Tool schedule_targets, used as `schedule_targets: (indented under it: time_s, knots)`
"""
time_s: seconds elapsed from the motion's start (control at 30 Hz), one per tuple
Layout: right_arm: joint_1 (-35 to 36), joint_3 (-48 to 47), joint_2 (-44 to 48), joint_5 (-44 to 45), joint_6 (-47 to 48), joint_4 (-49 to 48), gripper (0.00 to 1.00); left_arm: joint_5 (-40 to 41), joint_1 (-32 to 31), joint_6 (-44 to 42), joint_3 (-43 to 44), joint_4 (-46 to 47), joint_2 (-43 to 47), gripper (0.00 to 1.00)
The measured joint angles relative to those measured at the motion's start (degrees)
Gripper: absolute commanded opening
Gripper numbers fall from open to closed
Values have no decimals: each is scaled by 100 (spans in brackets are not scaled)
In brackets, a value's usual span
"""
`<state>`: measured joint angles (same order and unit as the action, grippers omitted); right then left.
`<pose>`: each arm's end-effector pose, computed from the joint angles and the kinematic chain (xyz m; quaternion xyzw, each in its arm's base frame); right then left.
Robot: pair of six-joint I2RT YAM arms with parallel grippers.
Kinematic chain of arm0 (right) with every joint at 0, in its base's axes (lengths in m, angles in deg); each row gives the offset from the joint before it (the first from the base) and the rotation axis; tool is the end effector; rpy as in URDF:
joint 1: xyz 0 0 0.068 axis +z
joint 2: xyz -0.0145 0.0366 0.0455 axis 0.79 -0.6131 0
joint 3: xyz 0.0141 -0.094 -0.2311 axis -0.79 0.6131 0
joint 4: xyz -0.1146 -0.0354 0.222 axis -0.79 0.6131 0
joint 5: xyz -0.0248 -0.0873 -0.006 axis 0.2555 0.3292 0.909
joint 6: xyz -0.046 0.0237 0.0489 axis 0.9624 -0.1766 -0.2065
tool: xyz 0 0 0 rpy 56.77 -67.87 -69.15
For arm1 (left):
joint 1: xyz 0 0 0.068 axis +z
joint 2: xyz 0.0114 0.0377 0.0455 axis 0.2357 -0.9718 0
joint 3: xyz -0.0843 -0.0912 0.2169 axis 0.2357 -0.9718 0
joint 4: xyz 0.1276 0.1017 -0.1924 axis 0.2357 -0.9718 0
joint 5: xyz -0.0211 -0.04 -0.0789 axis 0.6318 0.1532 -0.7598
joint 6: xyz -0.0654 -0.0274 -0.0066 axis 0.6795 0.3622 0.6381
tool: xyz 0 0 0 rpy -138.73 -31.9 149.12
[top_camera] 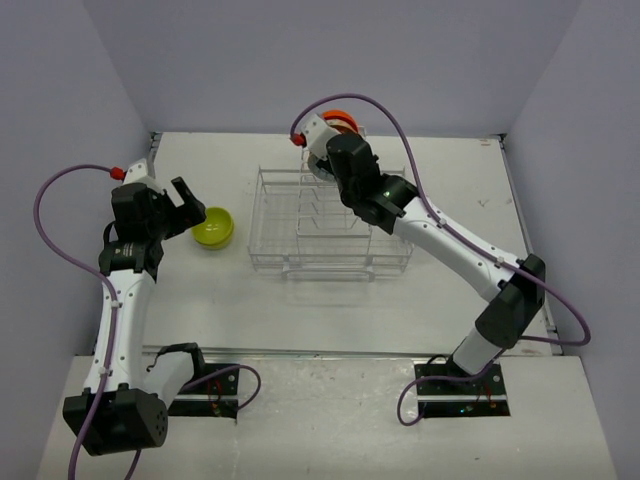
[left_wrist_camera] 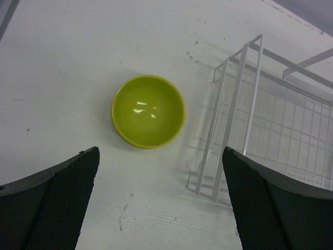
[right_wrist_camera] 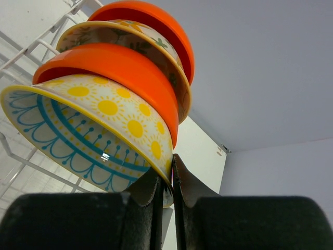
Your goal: Unload the bowls from the dish rack
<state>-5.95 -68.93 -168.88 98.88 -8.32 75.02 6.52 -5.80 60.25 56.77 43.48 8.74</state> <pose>0.2950 0.2552 0.3712 -0.3400 0.7180 -0.2014 0.5731 0.2338 0.0276 0.2999 -0.2110 0.8415 -0.0992 0.4874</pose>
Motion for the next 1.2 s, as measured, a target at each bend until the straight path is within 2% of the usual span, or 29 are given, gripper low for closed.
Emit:
schedule_targets:
  time_s: [0.43,0.73,0.9,1.07,1.13,1.2]
  knots:
    - [-2,50,695,50,-367,247,0,-11,-90,0,68,-35,26,100]
    - [4,-2,1049,-136,-892,721,0,-37,-780,0,957,-201,48,100]
    - [4,-310,1045,-431,-1510,1392,0,-101,-2046,-11,1934,-280,-236,100]
    - [4,-1222,964,-713,-2778,2516,0,1003,-4789,-306,2885,-267,-942,100]
    - [-7,-1340,1003,-841,-3259,2806,0,1464,-5523,-442,3047,-262,-1189,100]
    - [-20,-1320,1064,-1045,-3637,3099,0,1847,-5893,-592,3080,-247,-1335,100]
